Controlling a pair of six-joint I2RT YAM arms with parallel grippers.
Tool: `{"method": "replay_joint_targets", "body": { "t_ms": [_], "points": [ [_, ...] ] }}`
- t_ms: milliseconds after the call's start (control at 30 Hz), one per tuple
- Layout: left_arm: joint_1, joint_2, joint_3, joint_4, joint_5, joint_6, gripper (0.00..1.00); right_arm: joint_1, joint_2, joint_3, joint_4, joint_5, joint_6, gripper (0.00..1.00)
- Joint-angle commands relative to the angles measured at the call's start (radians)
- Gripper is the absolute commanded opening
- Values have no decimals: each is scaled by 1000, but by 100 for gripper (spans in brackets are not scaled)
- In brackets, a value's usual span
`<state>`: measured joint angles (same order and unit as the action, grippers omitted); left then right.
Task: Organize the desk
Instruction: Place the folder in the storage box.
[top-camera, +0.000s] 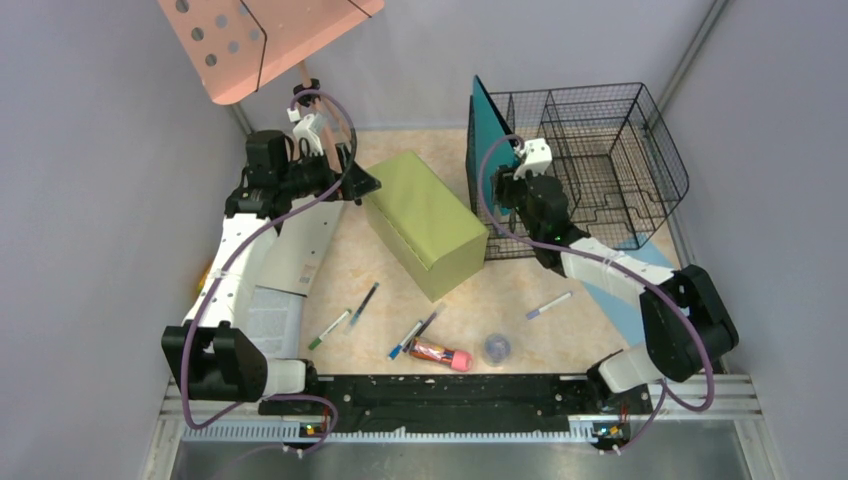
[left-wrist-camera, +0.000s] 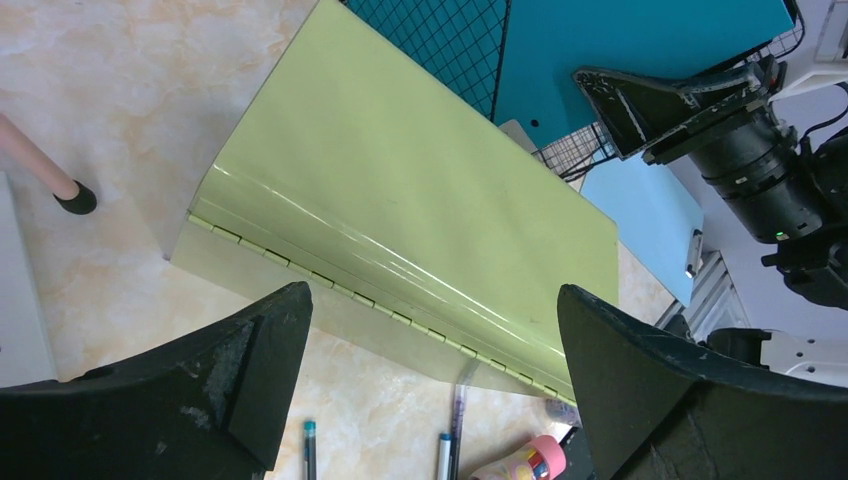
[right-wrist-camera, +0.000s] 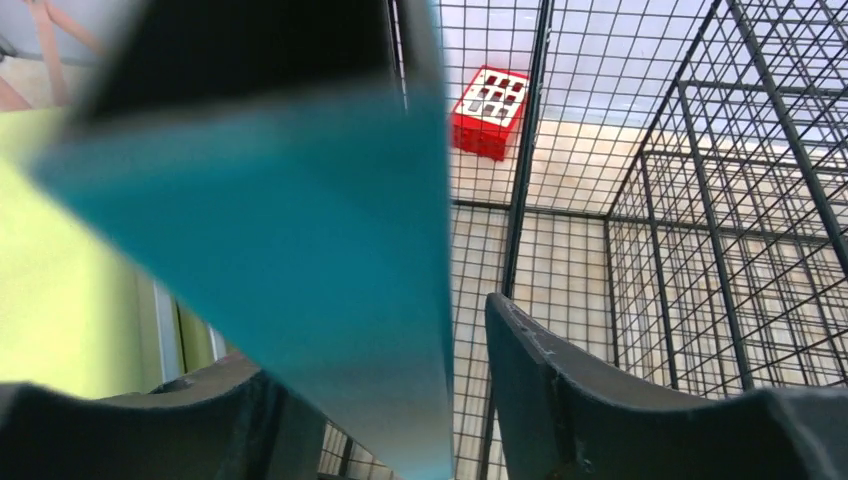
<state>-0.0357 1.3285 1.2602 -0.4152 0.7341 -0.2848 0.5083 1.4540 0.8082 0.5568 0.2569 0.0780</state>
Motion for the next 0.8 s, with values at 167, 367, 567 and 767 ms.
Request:
{"method": "replay_joint_targets", "body": {
  "t_ms": [167, 367, 567, 767],
  "points": [
    [2, -40, 28, -57, -57, 71, 98, 12, -112, 133, -195, 6, -17, 74],
    [5, -58, 32, -91, -74, 102, 98, 12, -211, 171, -319, -2, -42, 90],
    [18, -86, 36, -140, -122, 140, 98, 12, -271, 267, -455, 28, -72, 99],
    [30, -143, 50, -264, -300, 231, 98, 10, -315, 427, -602, 9, -145, 99]
  ]
}}
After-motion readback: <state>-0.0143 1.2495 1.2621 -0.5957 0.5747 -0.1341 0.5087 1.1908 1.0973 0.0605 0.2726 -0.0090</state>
